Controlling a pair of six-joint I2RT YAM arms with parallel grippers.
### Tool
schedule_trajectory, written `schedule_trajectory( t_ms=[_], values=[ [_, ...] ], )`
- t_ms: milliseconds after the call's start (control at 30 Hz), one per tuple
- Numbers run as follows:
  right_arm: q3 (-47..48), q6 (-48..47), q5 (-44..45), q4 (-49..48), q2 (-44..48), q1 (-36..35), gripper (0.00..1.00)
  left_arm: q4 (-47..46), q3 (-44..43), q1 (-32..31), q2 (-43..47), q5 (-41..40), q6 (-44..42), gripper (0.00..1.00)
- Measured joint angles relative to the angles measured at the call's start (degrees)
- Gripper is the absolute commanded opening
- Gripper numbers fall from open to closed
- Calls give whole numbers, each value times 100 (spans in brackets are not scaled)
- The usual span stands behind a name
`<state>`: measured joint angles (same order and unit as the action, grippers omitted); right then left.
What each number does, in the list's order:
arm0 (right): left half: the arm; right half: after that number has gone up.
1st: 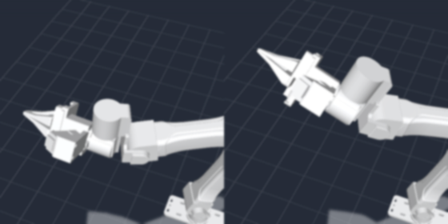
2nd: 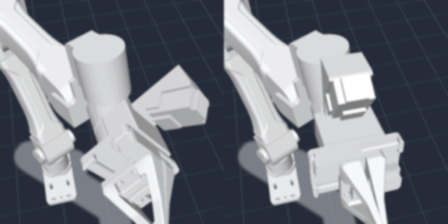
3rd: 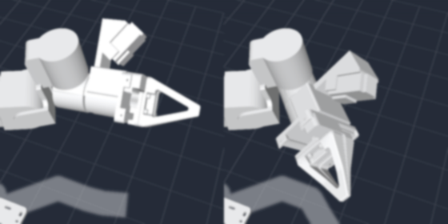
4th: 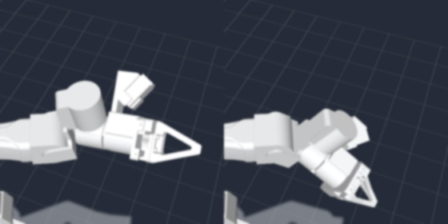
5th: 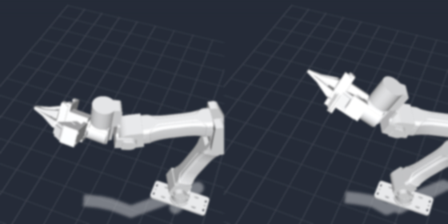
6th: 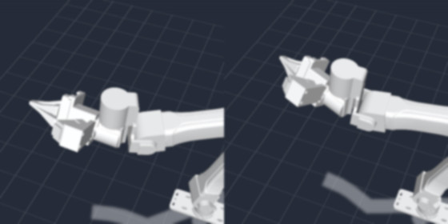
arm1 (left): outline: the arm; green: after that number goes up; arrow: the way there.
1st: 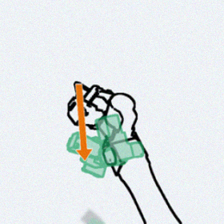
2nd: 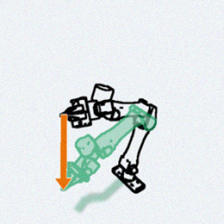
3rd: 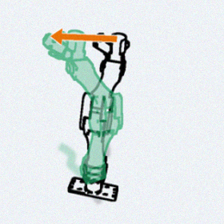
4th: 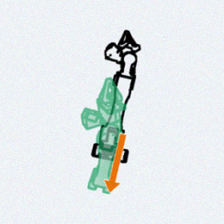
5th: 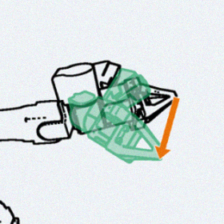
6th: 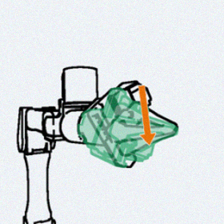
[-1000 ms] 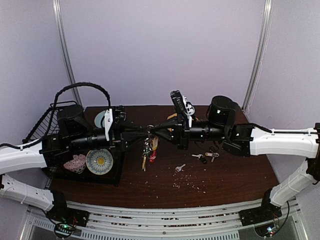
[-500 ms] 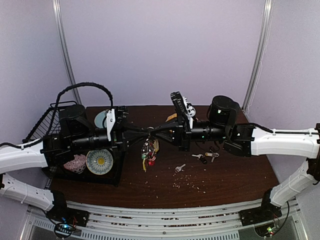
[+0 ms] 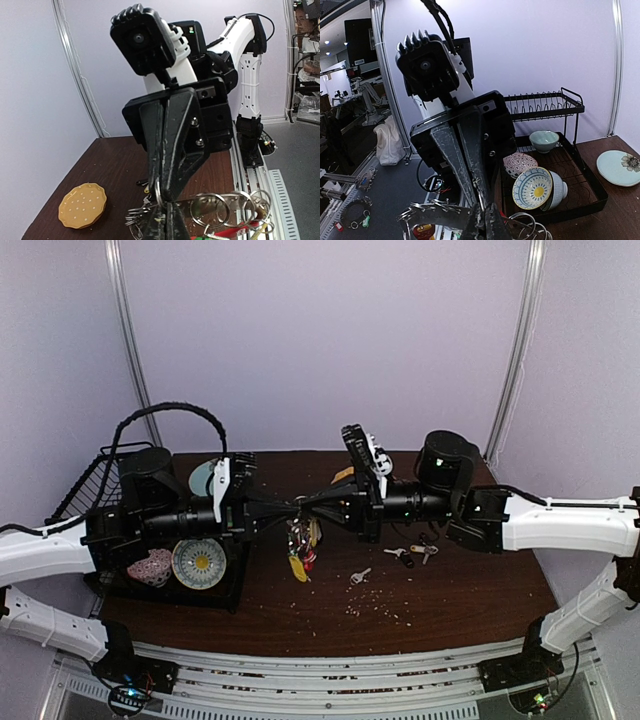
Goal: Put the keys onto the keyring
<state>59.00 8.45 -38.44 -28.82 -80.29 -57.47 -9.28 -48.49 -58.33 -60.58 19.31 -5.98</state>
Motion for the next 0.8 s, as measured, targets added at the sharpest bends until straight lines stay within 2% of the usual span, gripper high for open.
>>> schedule_trajectory(
  t_ms=[67, 133, 233, 467, 667, 800],
  values=[
    [0, -44, -11, 0, 0, 13, 2, -4, 0, 0, -7, 44, 11, 0],
    [2, -85, 0, 22, 4, 13, 18, 2, 0, 0, -7, 37, 13, 0],
    [50, -291, 116, 317, 52, -2, 31, 81, 0, -2, -7, -85, -11, 0],
    [468, -1794, 780, 1818, 452, -35, 33, 1016, -240, -22, -28, -466, -461, 0],
    [1596, -3265, 1097, 3239, 166, -72, 36, 1604, -564, -111, -114, -748, -920, 0],
    [1987, -4037, 1091, 3904, -105, -79, 30, 1711, -566, -131, -114, -796, -1099, 0]
  ],
)
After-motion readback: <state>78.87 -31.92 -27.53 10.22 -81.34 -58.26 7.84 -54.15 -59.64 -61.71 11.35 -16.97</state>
